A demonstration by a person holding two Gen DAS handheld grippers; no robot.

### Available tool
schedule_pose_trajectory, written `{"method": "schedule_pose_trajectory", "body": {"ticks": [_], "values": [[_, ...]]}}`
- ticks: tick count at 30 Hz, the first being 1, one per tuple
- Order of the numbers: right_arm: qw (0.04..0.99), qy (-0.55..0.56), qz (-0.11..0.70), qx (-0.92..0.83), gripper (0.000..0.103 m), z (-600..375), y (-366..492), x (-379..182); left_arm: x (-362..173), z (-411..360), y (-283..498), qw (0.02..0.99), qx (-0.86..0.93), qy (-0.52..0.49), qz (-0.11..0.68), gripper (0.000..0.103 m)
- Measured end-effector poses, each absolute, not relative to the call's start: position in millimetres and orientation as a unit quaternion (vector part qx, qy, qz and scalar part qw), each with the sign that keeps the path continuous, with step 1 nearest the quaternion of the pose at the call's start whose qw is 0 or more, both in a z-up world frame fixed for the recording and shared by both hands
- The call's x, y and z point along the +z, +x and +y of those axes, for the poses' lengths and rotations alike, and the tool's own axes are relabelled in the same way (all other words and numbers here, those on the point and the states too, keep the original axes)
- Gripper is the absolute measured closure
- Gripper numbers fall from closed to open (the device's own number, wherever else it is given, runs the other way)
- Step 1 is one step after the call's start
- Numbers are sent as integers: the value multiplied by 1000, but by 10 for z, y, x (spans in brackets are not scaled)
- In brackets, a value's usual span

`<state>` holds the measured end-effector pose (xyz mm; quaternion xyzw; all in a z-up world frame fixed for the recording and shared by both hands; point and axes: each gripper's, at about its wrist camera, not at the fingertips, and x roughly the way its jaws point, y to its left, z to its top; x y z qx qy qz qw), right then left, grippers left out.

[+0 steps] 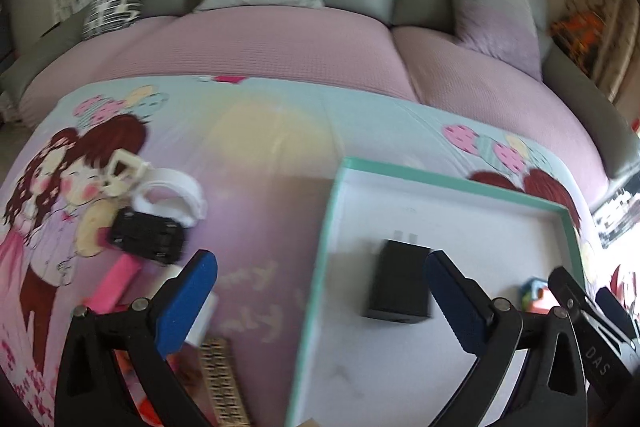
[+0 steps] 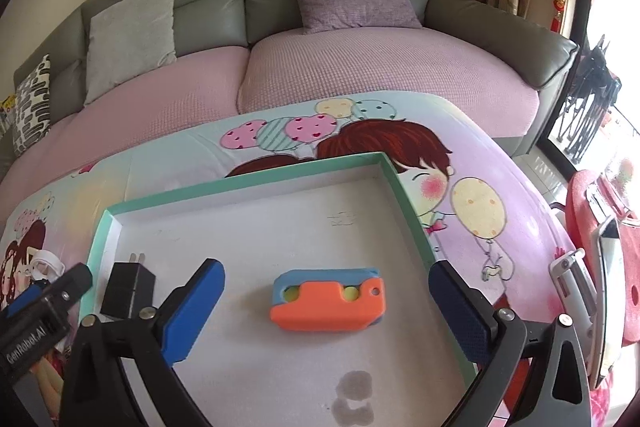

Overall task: Organize rigid objects
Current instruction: 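Withdraw both tools from the tray back toward the object pile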

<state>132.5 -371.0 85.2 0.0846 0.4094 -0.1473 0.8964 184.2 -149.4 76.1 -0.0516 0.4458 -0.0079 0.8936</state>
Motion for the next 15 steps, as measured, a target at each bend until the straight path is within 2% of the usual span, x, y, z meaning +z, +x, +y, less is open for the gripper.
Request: {"method": "schedule_pose_trajectory", "body": {"ticks": [15], "values": [[913,42,404,35,0,-2614,1394,1005,865,-209,1423,888,133,-114,425,0]]}}
